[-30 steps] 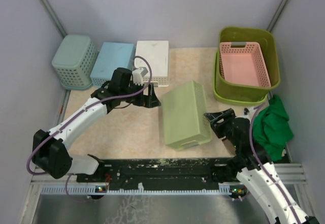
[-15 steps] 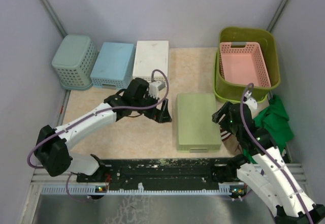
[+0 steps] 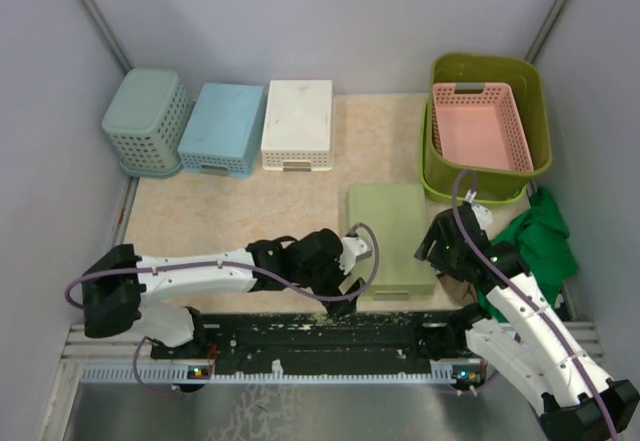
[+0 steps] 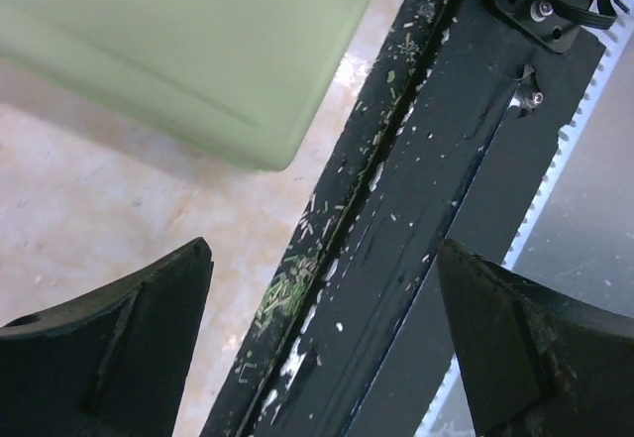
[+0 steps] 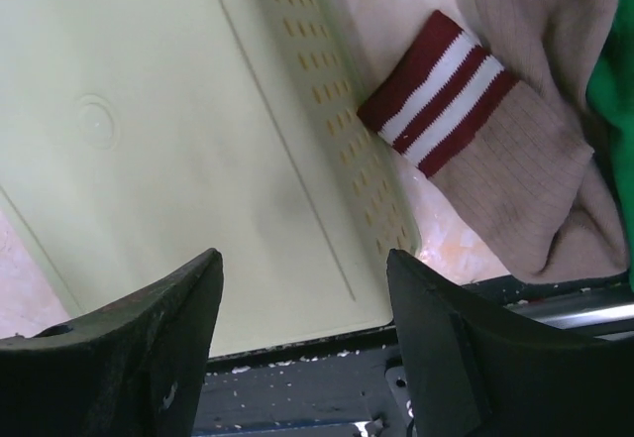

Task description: Turn the large container upside down

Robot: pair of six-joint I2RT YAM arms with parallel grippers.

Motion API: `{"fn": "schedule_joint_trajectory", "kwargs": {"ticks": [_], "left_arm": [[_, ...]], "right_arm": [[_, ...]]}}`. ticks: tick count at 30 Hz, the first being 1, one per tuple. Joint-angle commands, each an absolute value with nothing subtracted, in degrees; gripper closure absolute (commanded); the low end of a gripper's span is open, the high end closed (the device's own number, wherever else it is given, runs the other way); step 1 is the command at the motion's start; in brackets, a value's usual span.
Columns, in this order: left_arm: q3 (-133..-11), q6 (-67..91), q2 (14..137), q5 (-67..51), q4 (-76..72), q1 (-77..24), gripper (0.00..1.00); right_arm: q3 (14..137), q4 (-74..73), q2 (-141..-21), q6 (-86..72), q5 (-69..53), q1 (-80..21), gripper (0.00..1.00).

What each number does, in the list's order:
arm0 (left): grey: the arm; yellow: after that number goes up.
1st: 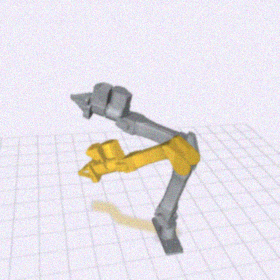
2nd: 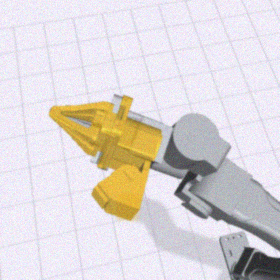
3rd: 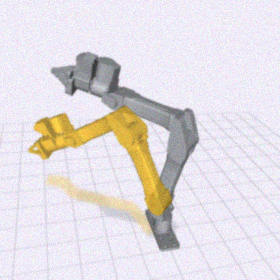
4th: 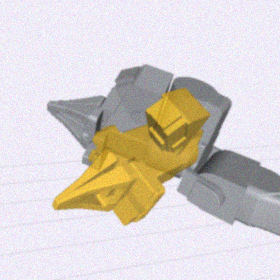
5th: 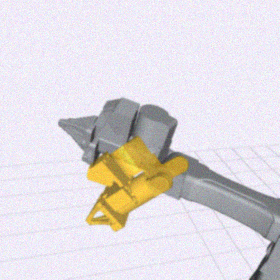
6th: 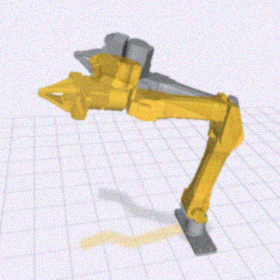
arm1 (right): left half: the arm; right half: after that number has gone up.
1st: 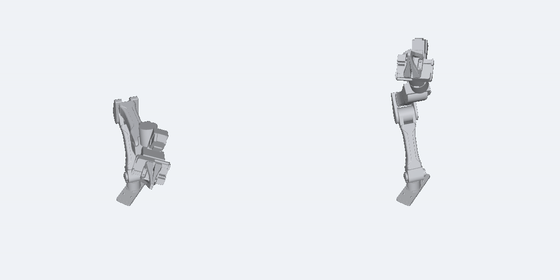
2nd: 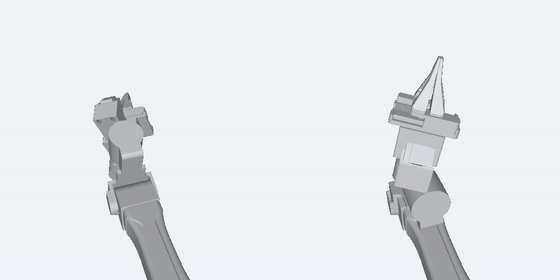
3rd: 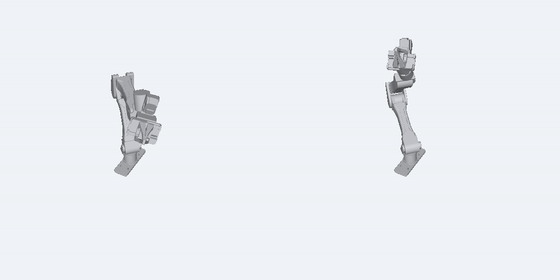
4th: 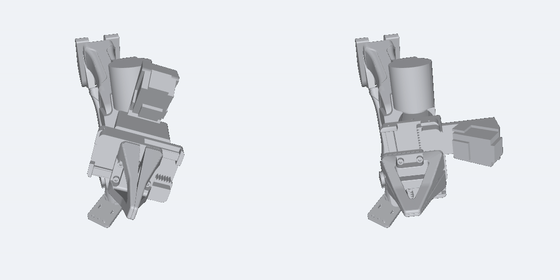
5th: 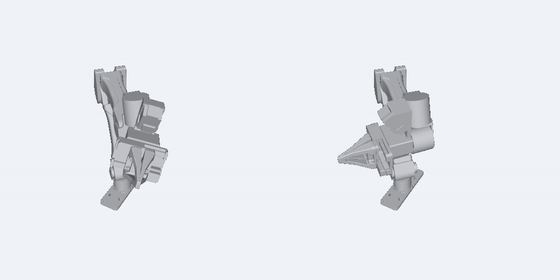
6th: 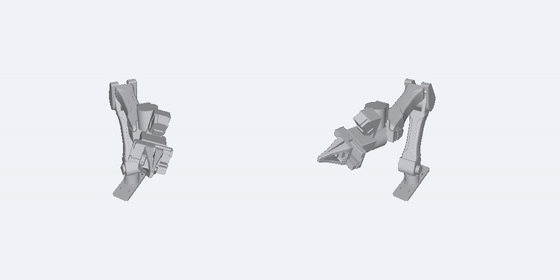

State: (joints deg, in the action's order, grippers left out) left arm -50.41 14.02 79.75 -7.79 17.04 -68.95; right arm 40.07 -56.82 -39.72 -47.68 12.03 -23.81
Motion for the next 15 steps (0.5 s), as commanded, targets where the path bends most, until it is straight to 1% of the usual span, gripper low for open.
{"fn": "schedule_joint_trajectory", "kwargs": {"ticks": [1, 4, 10, 12, 15], "left_arm": [[-52.23, 13.06, 83.46, -0.99, 11.19, -70.65, 0.0], [-52.01, 14.57, 85.76, 1.05, 7.57, -70.61, 0.0], [-55.49, 21.73, 91.31, 17.65, 5.77, -69.62, 0.0], [-55.55, 23.91, 92.35, 18.47, 3.2, -67.07, 0.0], [-56.49, 28.75, 93.65, 15.74, 2.45, -61.2, 0.0]], "right_arm": [[38.04, -57.64, -37.72, -51.87, 12.96, -23.55, 0.32], [36.62, -57.43, -36.4, -52.91, 11.87, -23.55, 0.32], [36.62, -56.64, -35.48, -53.24, 10.9, -23.55, 0.31], [37.06, -56.8, -35.1, -52.59, 11.11, -23.55, 0.31], [38.26, -56.93, -34.73, -51.11, 10.61, -23.55, 0.3]]}}
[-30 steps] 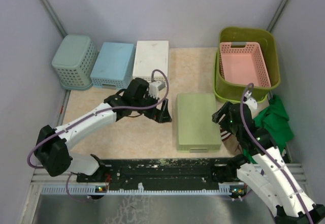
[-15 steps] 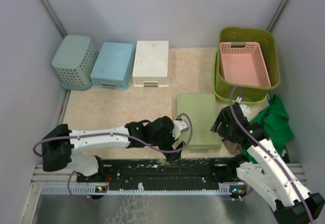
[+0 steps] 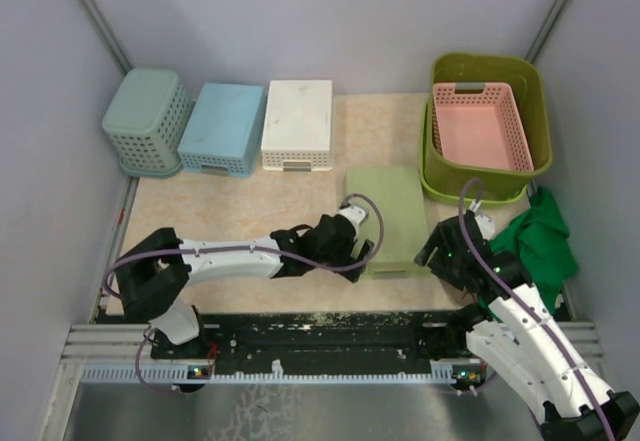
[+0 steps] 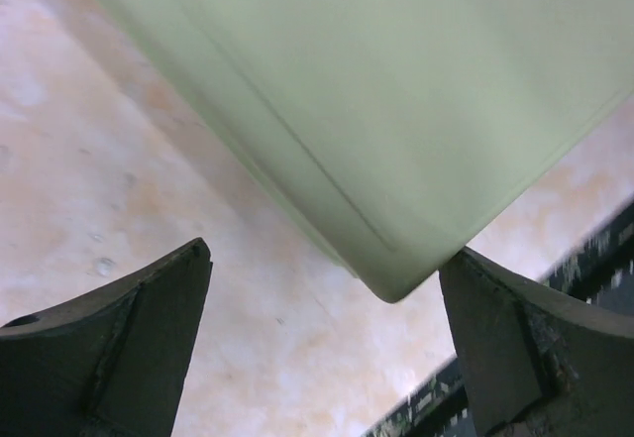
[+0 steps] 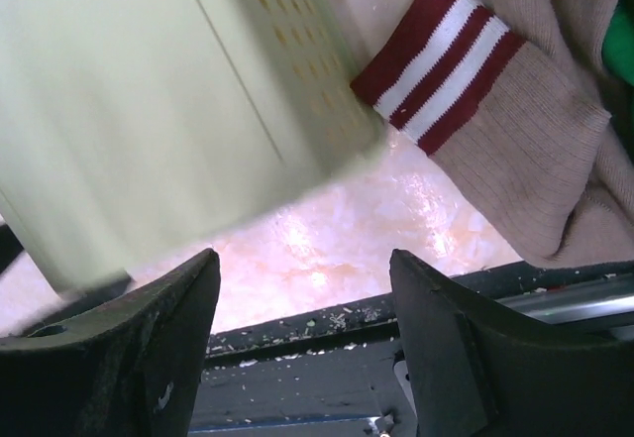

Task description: Turn the large container upside down

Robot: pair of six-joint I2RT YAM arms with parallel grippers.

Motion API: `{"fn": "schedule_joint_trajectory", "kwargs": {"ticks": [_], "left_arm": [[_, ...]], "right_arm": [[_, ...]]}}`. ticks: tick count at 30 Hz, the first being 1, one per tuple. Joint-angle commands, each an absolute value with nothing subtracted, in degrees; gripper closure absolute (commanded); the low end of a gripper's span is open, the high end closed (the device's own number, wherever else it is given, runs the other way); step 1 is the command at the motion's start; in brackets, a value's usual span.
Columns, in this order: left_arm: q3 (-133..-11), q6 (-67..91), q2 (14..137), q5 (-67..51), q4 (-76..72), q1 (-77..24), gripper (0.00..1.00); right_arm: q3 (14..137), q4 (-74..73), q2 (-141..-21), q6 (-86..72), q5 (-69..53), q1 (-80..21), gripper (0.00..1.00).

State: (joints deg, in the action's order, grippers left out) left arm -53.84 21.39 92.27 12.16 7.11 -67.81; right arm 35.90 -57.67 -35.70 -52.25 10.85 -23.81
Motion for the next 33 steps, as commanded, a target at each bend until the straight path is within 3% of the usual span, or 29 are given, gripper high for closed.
{"fn": "schedule_joint_trajectory", "kwargs": {"ticks": [1, 10, 13, 18, 23, 30, 33], "left_arm": [[-56.37, 30.3, 93.64, 13.78, 1.7, -58.92, 0.0], [-58.14, 29.35, 90.84, 9.45, 3.43, -54.36, 0.0], [-58.59, 29.74, 86.86, 9.59, 7.34, -54.32, 0.0], [-56.92, 30.88, 75.0, 18.06, 9.83, -53.99, 0.0], [-56.75, 32.41, 66.76, 22.28, 13.29, -49.55, 0.0], [-56.34, 33.63, 63.83, 21.73, 17.42, -47.72, 0.0], [-56.13, 33.92, 62.41, 21.55, 18.78, -47.63, 0.0]], "right_arm": [[38.64, -56.8, -34.6, -50.38, 10.14, -23.55, 0.3], [35.93, -49.71, -31.08, -45.98, 3.38, -23.55, 0.33], [33.13, -45.39, -29.99, -47.14, -0.18, -23.55, 0.39], [26.96, -33.79, -29.56, -49.72, 0.64, -24.98, 0.64], [25.23, -20.64, -42.77, -50.04, 11.83, -32.83, 0.72], [30.95, 3.06, -63.74, -50.56, 25.83, -33.22, 0.96], [36.29, 8.33, -72.92, -49.77, 34.85, -33.22, 0.99]]}}
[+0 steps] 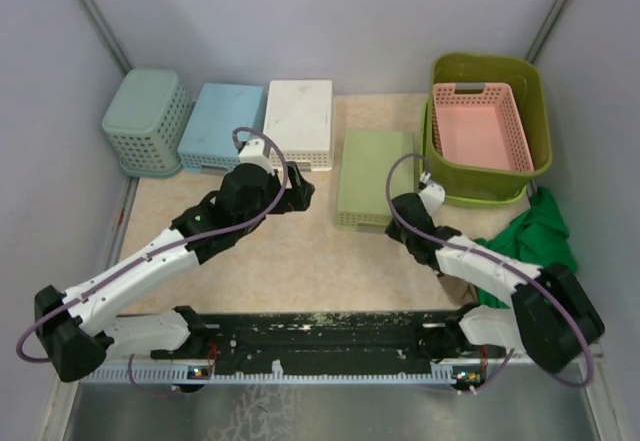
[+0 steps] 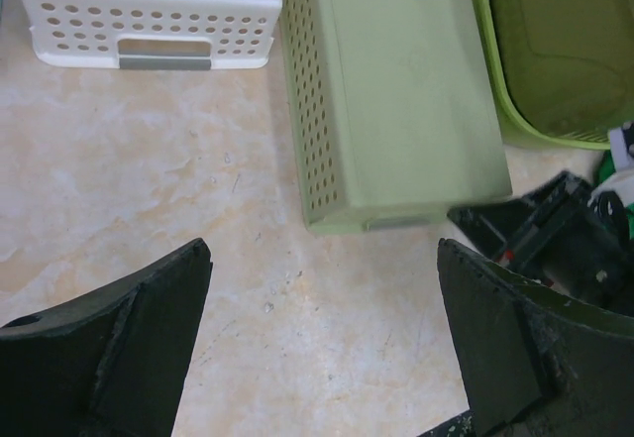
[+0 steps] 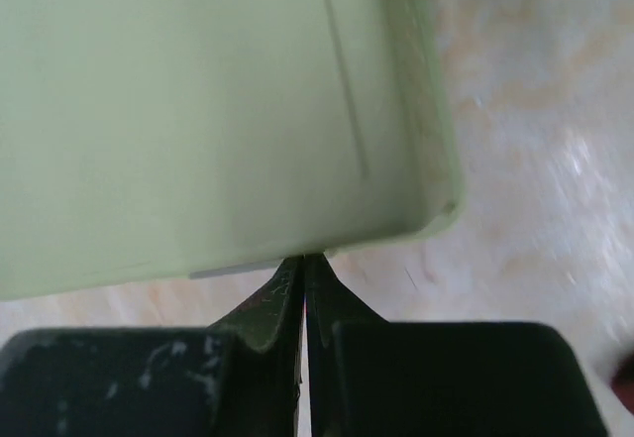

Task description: Turn the large container upside down

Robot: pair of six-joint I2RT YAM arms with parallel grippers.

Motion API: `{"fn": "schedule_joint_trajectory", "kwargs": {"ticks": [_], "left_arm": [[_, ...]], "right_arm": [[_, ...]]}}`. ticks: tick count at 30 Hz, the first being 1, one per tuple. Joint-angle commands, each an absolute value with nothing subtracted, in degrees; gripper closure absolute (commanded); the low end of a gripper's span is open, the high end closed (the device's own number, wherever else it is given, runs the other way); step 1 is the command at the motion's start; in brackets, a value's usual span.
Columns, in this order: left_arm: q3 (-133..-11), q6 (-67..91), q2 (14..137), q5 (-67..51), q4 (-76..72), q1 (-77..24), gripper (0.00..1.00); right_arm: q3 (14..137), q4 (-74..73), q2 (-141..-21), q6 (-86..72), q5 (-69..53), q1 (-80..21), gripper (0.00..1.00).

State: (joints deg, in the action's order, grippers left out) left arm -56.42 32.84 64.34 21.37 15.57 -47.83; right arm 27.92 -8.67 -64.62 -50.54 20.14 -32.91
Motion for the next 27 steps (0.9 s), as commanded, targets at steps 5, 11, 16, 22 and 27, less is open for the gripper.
{"fn": "schedule_joint_trajectory", "kwargs": {"ticks": [5, 11, 16, 22, 27], "left_arm": [[-55.18, 33.83, 58.67, 22.91, 20.2, -47.54, 0.0], [-52.35, 34.41, 54.72, 22.45, 19.64, -47.5, 0.0], [-49.52, 35.65, 53.74, 19.13, 20.47, -47.55, 0.0], [-48.11, 35.42, 53.66, 17.83, 20.26, -47.55, 0.0], [-47.47, 35.74, 54.24, 14.76, 17.78, -47.54, 0.0]], "right_arm": [[43.44, 9.03, -80.96, -47.79, 36.77, -33.22, 1.0], [36.64, 14.49, -78.28, -46.03, 32.9, -36.39, 0.99], [35.51, 16.82, -80.84, -46.36, 33.92, -36.83, 0.96], [49.59, 14.97, -94.89, -41.85, 36.02, -33.48, 0.94], [63.94, 8.82, -103.22, -44.35, 27.89, -27.04, 0.93]]}}
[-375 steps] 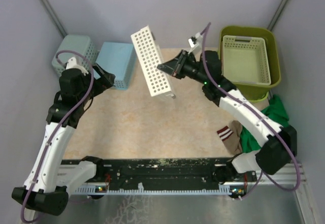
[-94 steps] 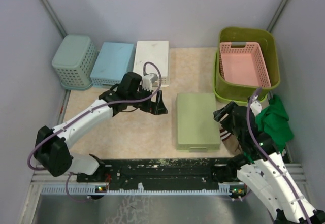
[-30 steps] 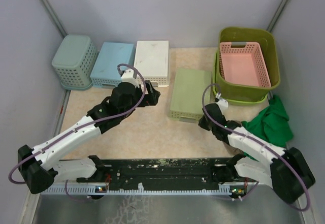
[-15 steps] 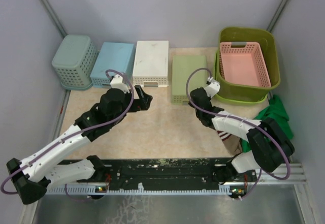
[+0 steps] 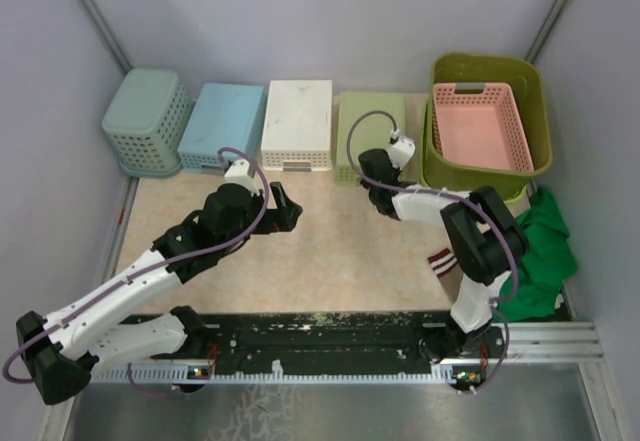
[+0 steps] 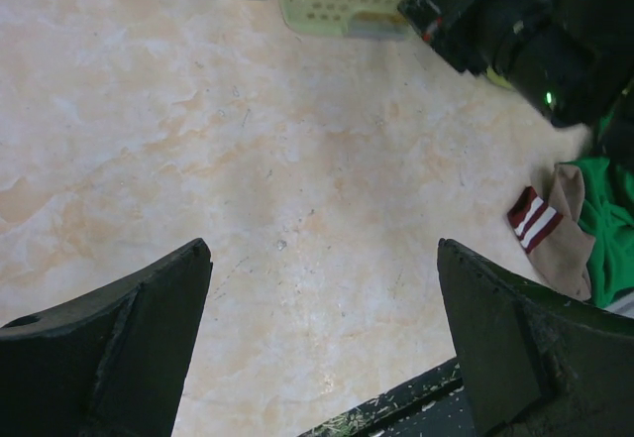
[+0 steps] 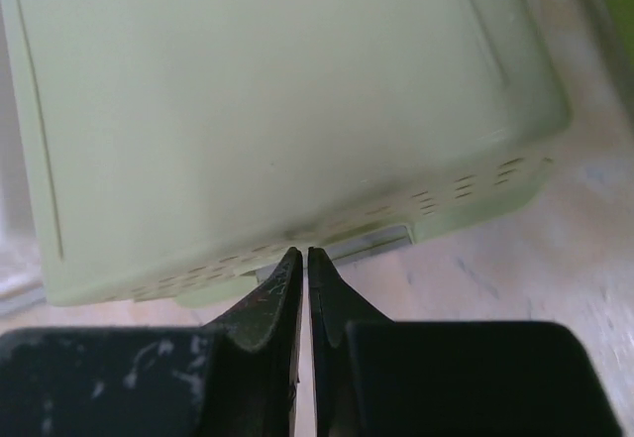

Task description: Turn the large container upside down

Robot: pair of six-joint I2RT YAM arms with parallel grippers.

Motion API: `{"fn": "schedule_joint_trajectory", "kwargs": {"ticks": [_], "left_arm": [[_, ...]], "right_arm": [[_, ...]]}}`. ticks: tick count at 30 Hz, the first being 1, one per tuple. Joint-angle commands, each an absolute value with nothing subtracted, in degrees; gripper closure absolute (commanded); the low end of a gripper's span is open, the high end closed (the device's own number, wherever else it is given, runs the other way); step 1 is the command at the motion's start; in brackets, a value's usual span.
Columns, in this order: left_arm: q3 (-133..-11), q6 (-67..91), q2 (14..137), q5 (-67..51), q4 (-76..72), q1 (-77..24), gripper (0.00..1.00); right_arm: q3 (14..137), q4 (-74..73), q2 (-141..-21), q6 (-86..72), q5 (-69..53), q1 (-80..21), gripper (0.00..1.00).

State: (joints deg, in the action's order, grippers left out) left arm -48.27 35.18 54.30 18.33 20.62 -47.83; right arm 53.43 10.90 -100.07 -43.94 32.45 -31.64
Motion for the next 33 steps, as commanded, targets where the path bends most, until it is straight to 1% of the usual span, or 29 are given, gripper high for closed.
{"fn": "schedule_joint_trajectory", "kwargs": {"ticks": [1, 5, 11, 12, 13, 14, 15, 16, 18, 19, 21, 25, 26, 29, 33], "left_arm": [[-47.2, 36.21, 54.63, 13.54, 17.03, -47.5, 0.0], [-46.93, 37.07, 56.07, 13.0, 16.42, -47.5, 0.0], [-47.13, 35.26, 57.22, 14.13, 14.67, -47.55, 0.0], [-46.87, 35.56, 57.65, 12.98, 13.66, -47.54, 0.0], [-46.57, 35.97, 58.4, 11.7, 12.3, -47.63, 0.0], [-46.24, 36.54, 59.16, 10.56, 11.12, -47.64, 0.0], [-46.01, 37.02, 59.96, 9.63, 10.21, -47.64, 0.0], [-45.94, 37.31, 60.85, 9.16, 9.41, -47.61, 0.0], [-46.27, 37.37, 62.39, 8.97, 8.46, -47.64, 0.0], [-46.69, 37.13, 63.13, 8.9, 8.29, -47.64, 0.0], [-48.0, 35.98, 64.14, 8.63, 8.24, -47.64, 0.0], [-49.74, 34.03, 64.85, 9.01, 9.18, -47.64, 0.0], [-49.89, 33.75, 64.8, 9.22, 9.49, -47.59, 0.0], [-49.41, 33.22, 64.16, 9.78, 9.63, -47.64, 0.0], [-48.29, 33.31, 64.03, 9.66, 9.75, -47.63, 0.0]], "right_arm": [[66.03, 7.52, -103.33, -44.03, 27.52, -26.97, 0.93], [65.97, 9.62, -98.35, -40.25, 24.93, -27.97, 0.9], [62.03, 8.06, -80.91, -27.1, 25.7, -28.83, 0.83], [61.3, 8.27, -78.08, -23.77, 27.17, -28.78, 0.8], [60.78, 8.3, -75.24, -20.42, 28.79, -28.5, 0.73], [60.82, 7.95, -72.77, -17.22, 29.99, -27.61, 0.65], [61.54, 6.65, -70.97, -15.0, 29.78, -26.02, 0.59], [63.43, 3.7, -69.89, -13.77, 28.3, -23.77, 0.56], [69.44, -4.42, -70.69, -14.46, 22.82, -18.06, 0.51], [73.85, -10.33, -72.22, -14.91, 20.07, -14.98, 0.5], [79.98, -17.45, -75.84, -15.09, 15.8, -10.04, 0.49], [88.57, -27.27, -83.59, -14.67, 5.19, -2.77, 0.47], [90.5, -29.29, -85.47, -14.56, 2.52, -1.05, 0.45], [94.48, -34.3, -89.88, -12.44, -1.17, 0.17, 0.38], [97.4, -39.4, -94.06, -9.3, -4.39, 0.24, 0.36]]}}
